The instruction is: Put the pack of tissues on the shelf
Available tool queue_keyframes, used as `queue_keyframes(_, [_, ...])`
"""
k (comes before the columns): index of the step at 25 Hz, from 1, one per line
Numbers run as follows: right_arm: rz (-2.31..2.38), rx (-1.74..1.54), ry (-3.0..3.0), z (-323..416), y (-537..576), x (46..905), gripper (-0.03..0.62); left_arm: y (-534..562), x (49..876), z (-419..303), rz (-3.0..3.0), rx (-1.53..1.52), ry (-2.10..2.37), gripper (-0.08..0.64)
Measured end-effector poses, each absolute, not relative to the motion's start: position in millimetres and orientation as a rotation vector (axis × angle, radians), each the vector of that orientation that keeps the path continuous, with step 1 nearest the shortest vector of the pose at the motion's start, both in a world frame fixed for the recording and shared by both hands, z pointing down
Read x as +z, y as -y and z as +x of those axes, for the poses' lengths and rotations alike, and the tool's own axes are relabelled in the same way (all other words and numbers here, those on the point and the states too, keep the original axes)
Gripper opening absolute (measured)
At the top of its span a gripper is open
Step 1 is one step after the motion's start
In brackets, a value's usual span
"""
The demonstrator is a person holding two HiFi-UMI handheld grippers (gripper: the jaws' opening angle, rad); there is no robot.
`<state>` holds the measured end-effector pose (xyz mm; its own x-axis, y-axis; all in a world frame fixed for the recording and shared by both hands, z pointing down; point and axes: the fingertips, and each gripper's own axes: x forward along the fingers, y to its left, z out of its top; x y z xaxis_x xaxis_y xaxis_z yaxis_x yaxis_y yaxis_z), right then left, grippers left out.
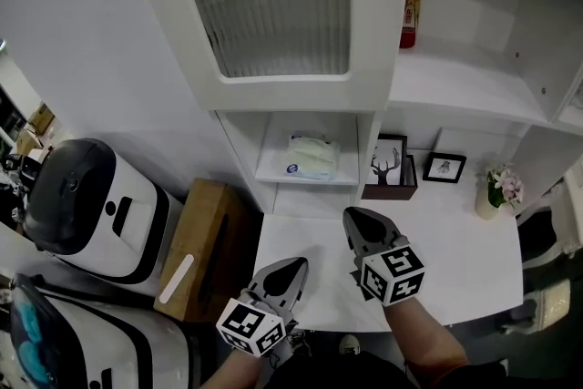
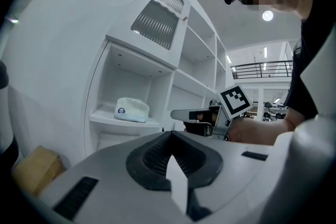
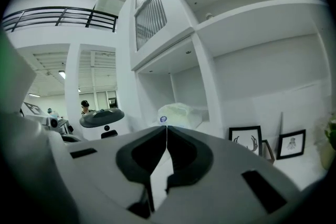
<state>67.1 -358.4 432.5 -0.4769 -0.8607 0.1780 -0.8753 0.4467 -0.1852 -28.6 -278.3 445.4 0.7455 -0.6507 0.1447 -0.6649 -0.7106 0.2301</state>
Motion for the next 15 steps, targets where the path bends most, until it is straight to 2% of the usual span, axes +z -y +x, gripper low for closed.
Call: queue_keyframes(15, [1.398, 0.421, 2.720, 95, 267, 434, 0.005, 208, 445, 8, 2.645, 0.070, 1.139, 0.003])
